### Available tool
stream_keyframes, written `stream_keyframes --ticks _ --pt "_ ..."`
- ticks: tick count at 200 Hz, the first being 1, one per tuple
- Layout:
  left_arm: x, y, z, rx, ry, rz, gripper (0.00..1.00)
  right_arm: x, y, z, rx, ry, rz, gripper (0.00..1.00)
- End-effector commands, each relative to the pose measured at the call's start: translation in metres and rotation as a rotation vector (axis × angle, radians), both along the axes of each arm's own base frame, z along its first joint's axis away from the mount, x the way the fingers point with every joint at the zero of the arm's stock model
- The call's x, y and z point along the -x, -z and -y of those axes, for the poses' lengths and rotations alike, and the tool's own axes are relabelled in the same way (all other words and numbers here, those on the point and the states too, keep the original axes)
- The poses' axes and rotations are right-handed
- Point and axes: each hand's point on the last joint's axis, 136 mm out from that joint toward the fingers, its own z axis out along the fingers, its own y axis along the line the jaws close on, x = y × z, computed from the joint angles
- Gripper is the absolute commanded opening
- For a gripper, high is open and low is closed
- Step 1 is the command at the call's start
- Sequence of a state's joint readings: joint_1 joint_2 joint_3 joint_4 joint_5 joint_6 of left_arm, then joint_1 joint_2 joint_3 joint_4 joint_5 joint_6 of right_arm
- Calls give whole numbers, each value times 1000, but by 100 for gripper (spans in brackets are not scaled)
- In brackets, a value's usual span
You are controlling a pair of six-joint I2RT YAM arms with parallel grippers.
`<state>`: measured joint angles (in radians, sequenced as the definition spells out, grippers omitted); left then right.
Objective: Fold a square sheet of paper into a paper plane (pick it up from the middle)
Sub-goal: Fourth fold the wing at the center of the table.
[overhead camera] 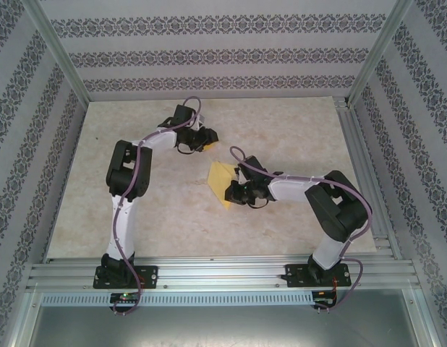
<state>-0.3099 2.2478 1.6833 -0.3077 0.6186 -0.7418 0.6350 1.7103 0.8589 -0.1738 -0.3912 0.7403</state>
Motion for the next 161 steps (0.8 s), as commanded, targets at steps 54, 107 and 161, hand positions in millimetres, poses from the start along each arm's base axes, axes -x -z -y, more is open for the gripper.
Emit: stream_keyframes --ticks 54,107,161 --pt "77 -59 -72 -111 -232 99 45 -3 -24 33 619 -127 207 45" --pt "129 -35 -93 -114 -296 40 46 -10 -10 2 601 -160 196 43" --pt "149 -20 -93 -101 -271 -3 46 -11 4 -12 553 -153 168 35"
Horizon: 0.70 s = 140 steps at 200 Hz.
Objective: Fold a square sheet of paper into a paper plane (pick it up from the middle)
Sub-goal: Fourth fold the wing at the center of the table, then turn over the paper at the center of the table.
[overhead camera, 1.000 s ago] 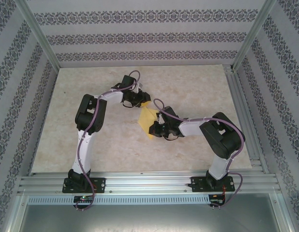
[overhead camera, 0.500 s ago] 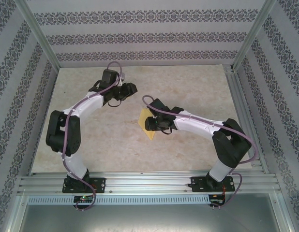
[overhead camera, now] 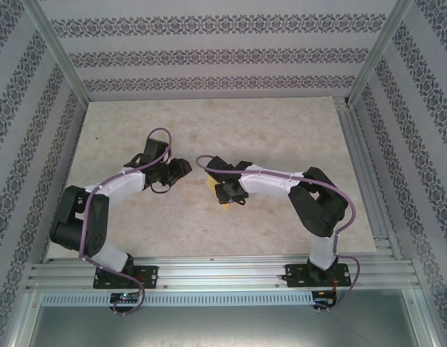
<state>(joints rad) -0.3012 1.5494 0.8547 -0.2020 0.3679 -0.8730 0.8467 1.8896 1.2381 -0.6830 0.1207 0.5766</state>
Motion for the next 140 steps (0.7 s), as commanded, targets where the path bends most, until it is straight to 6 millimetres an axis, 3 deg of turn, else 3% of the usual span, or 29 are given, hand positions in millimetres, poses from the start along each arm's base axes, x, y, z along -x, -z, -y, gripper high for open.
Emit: stream_keyframes --ticks 1,22,54,84,93,140 --pt "-4 -11 -1 33 -12 48 46 -7 -2 -14 -33 2 11 35" --pt "0 -7 0 34 -8 40 46 -4 1 -17 -47 -6 -1 25" --pt "6 -2 0 39 -2 25 46 -4 2 -24 -71 -23 -16 20" --pt "13 1 0 43 10 17 46 -3 4 -27 -82 -23 -23 10" --pt "15 3 0 44 10 10 46 -3 3 -28 -86 -24 -21 5" --pt "30 10 7 89 35 -15 47 -5 -17 -30 -162 -11 6 0"
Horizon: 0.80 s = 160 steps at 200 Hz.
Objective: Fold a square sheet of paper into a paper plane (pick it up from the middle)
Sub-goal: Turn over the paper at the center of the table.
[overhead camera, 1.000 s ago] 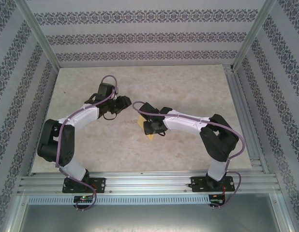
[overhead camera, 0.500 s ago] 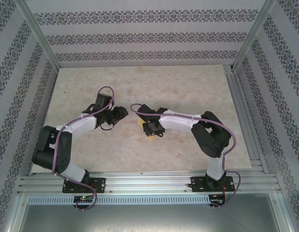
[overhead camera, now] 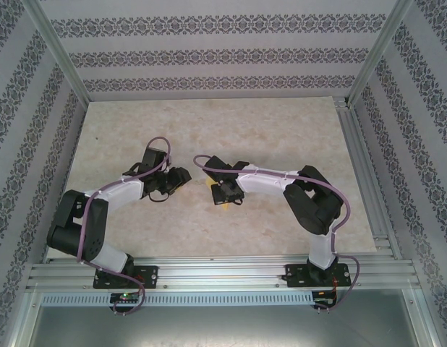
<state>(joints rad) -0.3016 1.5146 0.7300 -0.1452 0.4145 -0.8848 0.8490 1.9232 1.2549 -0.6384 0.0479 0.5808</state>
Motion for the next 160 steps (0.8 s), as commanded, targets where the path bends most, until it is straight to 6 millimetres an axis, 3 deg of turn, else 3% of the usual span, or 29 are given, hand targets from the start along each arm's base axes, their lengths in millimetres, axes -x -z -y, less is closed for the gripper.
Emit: stream_keyframes --ticks 1,43,89,112,160 --pt "1 -13 9 61 15 36 47 -7 -23 -11 -98 10 43 0" --pt "17 -26 36 169 79 86 57 -11 -56 -16 -432 103 31 2" --pt "53 -37 77 228 230 132 62 -12 -47 -4 -559 184 -13 4" --pt "71 -31 95 240 274 124 58 -13 -40 -7 -562 188 -32 4" --pt "85 -7 118 228 344 85 40 -12 -28 -10 -554 193 -68 4"
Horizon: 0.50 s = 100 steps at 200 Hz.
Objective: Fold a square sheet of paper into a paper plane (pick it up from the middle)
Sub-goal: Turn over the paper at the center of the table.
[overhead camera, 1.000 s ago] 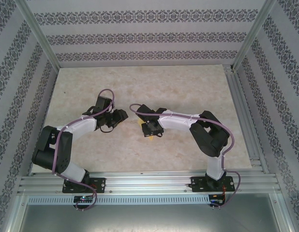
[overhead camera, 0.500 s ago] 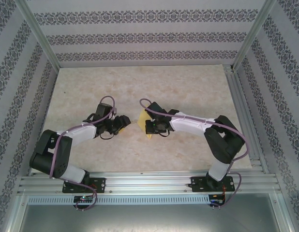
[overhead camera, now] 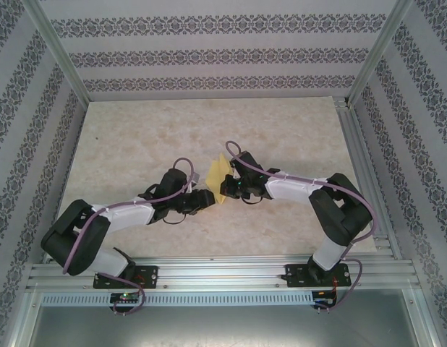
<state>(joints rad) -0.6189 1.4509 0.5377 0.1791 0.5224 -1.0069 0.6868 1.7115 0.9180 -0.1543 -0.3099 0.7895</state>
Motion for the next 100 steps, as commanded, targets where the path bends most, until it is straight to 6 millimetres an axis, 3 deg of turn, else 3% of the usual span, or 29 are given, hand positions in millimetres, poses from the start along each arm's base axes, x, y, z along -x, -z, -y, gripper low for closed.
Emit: stream_keyframes --ticks 1,100 --pt "-1 2 18 32 35 27 40 -2 2 -8 -31 -3 -13 4" --pt "-12 17 44 66 116 68 35 -1 6 -10 -46 -10 -28 5"
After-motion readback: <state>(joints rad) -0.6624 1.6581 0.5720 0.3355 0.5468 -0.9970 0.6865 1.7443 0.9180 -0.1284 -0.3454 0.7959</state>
